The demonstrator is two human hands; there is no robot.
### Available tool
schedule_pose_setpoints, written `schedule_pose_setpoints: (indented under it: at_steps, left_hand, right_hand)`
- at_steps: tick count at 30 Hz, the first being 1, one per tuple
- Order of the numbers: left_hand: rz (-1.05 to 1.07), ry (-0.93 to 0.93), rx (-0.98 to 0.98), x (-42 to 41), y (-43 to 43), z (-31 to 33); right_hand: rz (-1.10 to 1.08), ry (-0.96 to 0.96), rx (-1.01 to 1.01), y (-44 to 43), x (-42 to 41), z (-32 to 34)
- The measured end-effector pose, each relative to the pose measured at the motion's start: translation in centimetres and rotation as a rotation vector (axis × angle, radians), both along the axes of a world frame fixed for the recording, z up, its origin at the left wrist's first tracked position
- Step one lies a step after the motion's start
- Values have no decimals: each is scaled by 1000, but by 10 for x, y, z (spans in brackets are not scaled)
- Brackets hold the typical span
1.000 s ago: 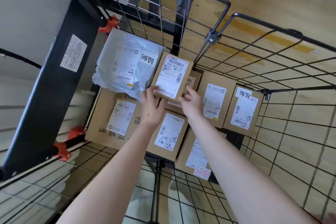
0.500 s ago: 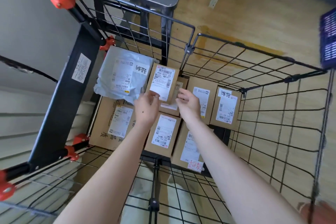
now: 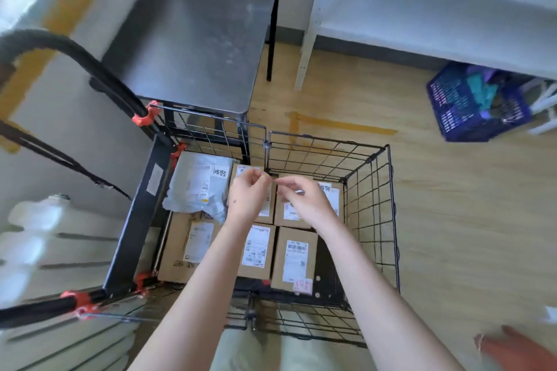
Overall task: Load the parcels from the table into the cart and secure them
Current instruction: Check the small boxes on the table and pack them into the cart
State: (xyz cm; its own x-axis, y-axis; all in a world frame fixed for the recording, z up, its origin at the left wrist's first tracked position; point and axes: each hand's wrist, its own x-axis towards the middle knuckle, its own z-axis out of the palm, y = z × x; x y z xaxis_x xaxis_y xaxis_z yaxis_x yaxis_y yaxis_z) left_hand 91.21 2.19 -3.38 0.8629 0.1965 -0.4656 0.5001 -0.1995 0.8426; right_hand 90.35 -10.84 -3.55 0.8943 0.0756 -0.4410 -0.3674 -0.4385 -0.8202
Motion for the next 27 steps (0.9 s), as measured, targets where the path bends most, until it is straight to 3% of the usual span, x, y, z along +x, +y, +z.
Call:
schedule_pose_setpoints:
  at_steps: [5,12,18,27]
  left_hand:
    - [-29,-83,-49,-26,-4,60]
    - [6,-198,42,-67,-8,111]
    - [184,-245,179,-133,-33,145]
    - [509,-252,301,-245,-63,177]
  right_hand:
    - [-35,-111,-24,-15,-17,64]
    - [180,-292,-129,-37,-50,126]
    - [515,-332,-187,-69,-73,146]
    - [779,-354,-16,-70,-111,175]
